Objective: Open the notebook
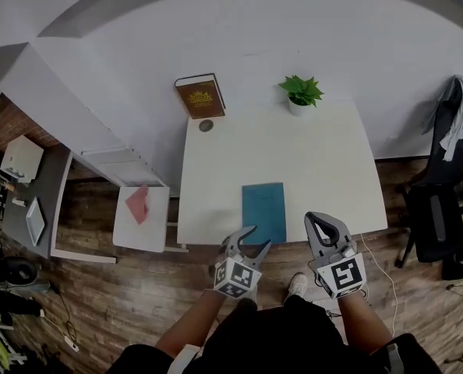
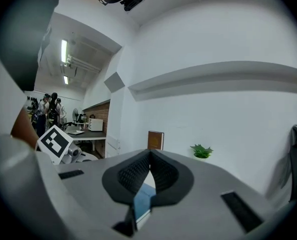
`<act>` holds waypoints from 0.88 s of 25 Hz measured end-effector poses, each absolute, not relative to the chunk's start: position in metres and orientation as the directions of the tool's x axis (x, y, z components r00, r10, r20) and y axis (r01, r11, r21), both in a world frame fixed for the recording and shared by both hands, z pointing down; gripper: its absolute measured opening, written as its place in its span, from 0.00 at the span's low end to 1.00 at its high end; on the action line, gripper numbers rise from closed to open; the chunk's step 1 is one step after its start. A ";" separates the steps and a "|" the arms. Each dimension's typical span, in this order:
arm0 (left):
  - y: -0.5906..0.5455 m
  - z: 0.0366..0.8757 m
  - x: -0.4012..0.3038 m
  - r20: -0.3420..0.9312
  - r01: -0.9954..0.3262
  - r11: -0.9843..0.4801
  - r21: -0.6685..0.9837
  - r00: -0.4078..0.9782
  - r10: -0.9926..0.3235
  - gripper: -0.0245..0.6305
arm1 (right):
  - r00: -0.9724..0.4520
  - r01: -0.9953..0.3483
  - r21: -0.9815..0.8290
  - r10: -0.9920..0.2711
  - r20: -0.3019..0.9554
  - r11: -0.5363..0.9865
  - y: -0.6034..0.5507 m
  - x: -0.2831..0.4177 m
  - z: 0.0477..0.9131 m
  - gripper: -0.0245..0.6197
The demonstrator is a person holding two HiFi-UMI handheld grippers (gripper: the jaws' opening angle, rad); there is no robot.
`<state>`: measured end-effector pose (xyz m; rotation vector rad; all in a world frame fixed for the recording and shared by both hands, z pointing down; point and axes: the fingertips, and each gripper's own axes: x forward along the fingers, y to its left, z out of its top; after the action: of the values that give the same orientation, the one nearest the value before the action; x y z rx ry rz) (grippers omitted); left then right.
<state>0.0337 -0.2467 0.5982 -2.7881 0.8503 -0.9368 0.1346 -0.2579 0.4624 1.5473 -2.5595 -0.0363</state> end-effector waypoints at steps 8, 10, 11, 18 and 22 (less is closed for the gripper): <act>-0.230 0.660 0.065 0.682 -0.261 -0.907 -0.331 0.597 -0.421 0.36 | -0.466 -0.873 0.050 -0.860 0.209 0.485 -0.260 0.141 0.480 0.04; -0.229 0.673 0.071 0.708 -0.221 -0.913 -0.342 0.578 -0.405 0.36 | -0.472 -0.871 0.053 -0.862 0.185 0.489 -0.261 0.144 0.484 0.04; -0.229 0.680 0.073 0.723 -0.201 -0.916 -0.347 0.565 -0.398 0.36 | -0.474 -0.872 0.044 -0.863 0.174 0.487 -0.261 0.147 0.487 0.04; -0.232 0.719 0.087 0.797 -0.086 -0.932 -0.352 0.495 -0.347 0.24 | -0.482 -0.866 0.054 -0.859 0.175 0.497 -0.262 0.160 0.497 0.04; -0.231 0.730 0.090 0.823 -0.041 -0.936 -0.349 0.465 -0.327 0.22 | -0.470 -0.874 0.028 -0.859 0.204 0.485 -0.261 0.170 0.504 0.04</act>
<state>0.0902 -0.2315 0.7296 -2.4362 0.3142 -1.4601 0.1702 -0.2609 0.5041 1.4998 -2.5383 0.1186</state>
